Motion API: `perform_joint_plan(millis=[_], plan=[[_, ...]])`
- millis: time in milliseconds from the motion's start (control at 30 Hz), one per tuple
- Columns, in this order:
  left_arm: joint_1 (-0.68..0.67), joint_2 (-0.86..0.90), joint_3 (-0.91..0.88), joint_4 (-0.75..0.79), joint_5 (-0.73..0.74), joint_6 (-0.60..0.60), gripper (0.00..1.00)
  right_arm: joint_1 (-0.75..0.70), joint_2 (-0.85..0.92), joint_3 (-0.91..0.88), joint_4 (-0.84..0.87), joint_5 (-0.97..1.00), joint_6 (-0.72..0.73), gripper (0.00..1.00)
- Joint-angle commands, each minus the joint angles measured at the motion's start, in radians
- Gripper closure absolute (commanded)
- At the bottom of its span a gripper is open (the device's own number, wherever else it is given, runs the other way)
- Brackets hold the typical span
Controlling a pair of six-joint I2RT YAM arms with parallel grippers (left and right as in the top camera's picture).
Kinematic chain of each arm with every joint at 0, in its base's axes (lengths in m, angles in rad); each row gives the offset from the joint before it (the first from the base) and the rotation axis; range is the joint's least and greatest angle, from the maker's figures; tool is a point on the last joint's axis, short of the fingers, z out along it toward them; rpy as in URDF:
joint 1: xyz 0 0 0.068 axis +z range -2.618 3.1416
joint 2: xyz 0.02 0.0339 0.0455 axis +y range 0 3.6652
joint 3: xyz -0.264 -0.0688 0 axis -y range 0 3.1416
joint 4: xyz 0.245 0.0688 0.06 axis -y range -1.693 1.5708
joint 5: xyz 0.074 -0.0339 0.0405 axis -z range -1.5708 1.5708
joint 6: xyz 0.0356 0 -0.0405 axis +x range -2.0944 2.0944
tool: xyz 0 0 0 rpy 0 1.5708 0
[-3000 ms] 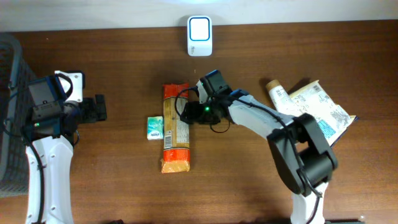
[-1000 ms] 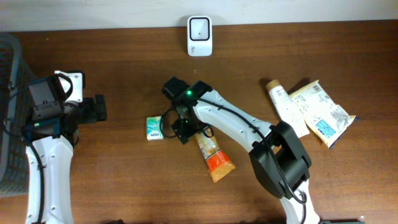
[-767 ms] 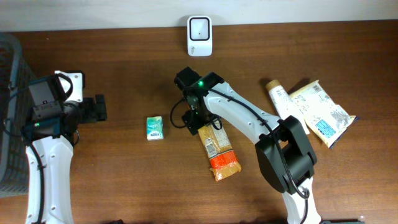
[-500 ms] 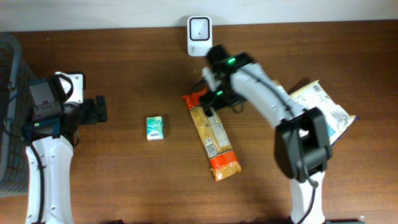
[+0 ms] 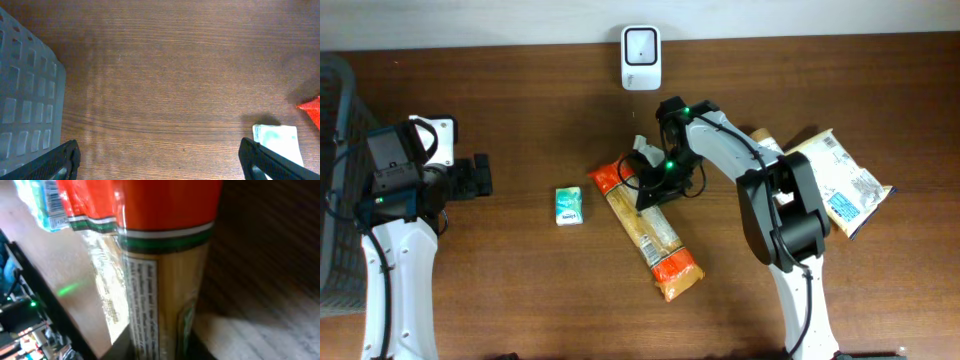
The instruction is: Scan the item barcode
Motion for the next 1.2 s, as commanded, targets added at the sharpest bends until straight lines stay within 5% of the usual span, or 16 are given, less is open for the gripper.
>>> perform_joint_plan(millis=[0, 200, 367, 500, 700, 800, 833, 1167], plan=[[0.003, -0.004, 0.016, -0.002, 0.01, 0.009, 0.01, 0.006, 0.027, -0.013, 0.005, 0.018, 0.01, 0.96], [0.003, -0.004, 0.016, -0.002, 0.01, 0.009, 0.01, -0.025, -0.054, 0.07, -0.076, 0.134, 0.031, 0.96], [0.003, -0.004, 0.016, -0.002, 0.01, 0.009, 0.01, 0.042, -0.189, 0.192, -0.282, 0.88, 0.411, 0.96], [0.003, -0.004, 0.016, -0.002, 0.01, 0.009, 0.01, 0.15, -0.105, 0.173, -0.304, 1.143, 0.535, 0.96], [0.003, -0.004, 0.016, -0.002, 0.01, 0.009, 0.01, 0.228, 0.021, 0.172, -0.241, 1.022, 0.491, 0.91], [0.003, -0.004, 0.016, -0.002, 0.01, 0.009, 0.01, 0.232, 0.021, 0.172, -0.221, 1.051, 0.488, 0.43], [0.003, -0.004, 0.016, -0.002, 0.01, 0.009, 0.01, 0.225, 0.021, 0.172, -0.222, 1.057, 0.488, 0.37], [0.003, -0.004, 0.016, -0.002, 0.01, 0.009, 0.01, 0.136, 0.021, 0.106, -0.147, 0.945, 0.381, 0.32]])
